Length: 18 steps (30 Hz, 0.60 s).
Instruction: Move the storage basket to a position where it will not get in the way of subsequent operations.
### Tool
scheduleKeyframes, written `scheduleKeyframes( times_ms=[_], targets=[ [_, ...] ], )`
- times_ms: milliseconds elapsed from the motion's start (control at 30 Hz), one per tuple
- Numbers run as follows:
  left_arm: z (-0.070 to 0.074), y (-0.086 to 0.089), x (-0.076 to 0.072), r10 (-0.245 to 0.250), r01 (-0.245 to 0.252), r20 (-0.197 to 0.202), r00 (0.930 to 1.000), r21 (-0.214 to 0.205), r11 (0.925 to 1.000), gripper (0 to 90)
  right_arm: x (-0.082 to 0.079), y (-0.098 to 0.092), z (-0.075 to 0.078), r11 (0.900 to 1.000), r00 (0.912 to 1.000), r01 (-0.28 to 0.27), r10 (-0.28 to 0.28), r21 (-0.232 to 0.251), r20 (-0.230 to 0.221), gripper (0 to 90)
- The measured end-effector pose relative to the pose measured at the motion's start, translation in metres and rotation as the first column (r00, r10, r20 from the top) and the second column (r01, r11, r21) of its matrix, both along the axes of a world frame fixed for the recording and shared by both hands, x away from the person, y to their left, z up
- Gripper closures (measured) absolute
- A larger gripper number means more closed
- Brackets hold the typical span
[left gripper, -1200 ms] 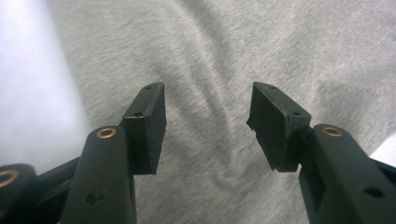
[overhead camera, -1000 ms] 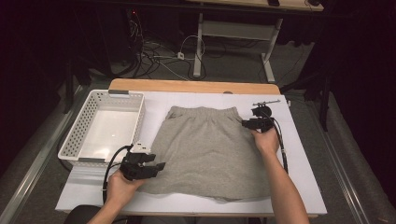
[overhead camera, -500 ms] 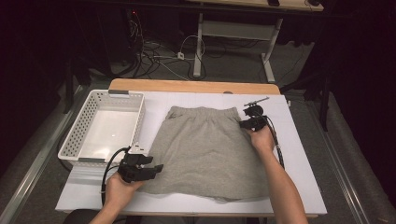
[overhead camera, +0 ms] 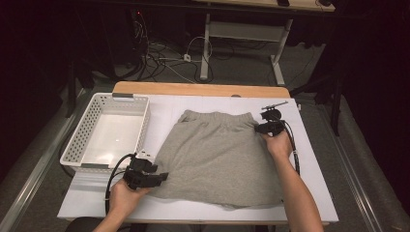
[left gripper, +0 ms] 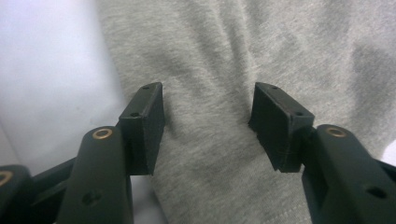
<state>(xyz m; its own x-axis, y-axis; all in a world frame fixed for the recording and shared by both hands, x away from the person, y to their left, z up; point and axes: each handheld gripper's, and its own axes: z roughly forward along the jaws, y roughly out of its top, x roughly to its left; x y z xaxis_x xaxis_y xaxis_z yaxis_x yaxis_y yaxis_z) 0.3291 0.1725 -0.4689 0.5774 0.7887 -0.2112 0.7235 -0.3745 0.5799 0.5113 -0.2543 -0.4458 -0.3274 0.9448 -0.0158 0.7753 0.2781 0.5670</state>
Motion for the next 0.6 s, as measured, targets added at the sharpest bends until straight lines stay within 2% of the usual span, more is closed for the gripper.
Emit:
scheduleKeyframes(
  times_ms=[100,167,300,367,433,533,600],
  targets=[
    [0.000,-0.001,0.000,-0.001,0.000,0.006,1.0000,0.010,1.0000,49.7,-0.014,0.001,0.010,0.9996,0.9985,-0.004,0.002,0.028,0.055,60.0],
    [0.000,0.000,0.000,0.003,-0.004,0.008,1.0000,0.019,0.9998,54.8,-0.025,0.000,0.017,0.9994,0.9977,-0.008,0.006,0.035,0.067,59.5],
    [0.002,0.001,0.002,-0.007,0.008,-0.008,0.9999,0.046,0.9989,72.2,-0.062,0.003,0.026,0.9952,0.9922,-0.095,0.092,0.027,0.084,60.3],
    [0.003,0.000,0.002,-0.014,0.016,-0.035,0.9993,0.054,0.9984,82.5,-0.085,0.004,0.026,0.9905,0.9872,-0.136,0.133,0.022,0.087,60.3],
    [0.005,-0.003,0.002,-0.021,0.024,-0.039,0.9990,0.074,0.9970,83.8,-0.106,0.004,0.024,0.9859,0.9823,-0.166,0.163,0.022,0.092,60.2],
    [0.006,-0.004,-0.003,-0.040,0.044,-0.056,0.9976,0.072,0.9964,84.5,-0.131,0.004,0.019,0.9797,0.9767,-0.195,0.190,0.046,0.100,60.3],
    [0.006,-0.004,-0.007,-0.055,0.060,-0.079,0.9953,0.057,0.9966,84.7,-0.145,0.004,0.016,0.9735,0.9721,-0.219,0.213,0.065,0.099,60.0]
  ],
)
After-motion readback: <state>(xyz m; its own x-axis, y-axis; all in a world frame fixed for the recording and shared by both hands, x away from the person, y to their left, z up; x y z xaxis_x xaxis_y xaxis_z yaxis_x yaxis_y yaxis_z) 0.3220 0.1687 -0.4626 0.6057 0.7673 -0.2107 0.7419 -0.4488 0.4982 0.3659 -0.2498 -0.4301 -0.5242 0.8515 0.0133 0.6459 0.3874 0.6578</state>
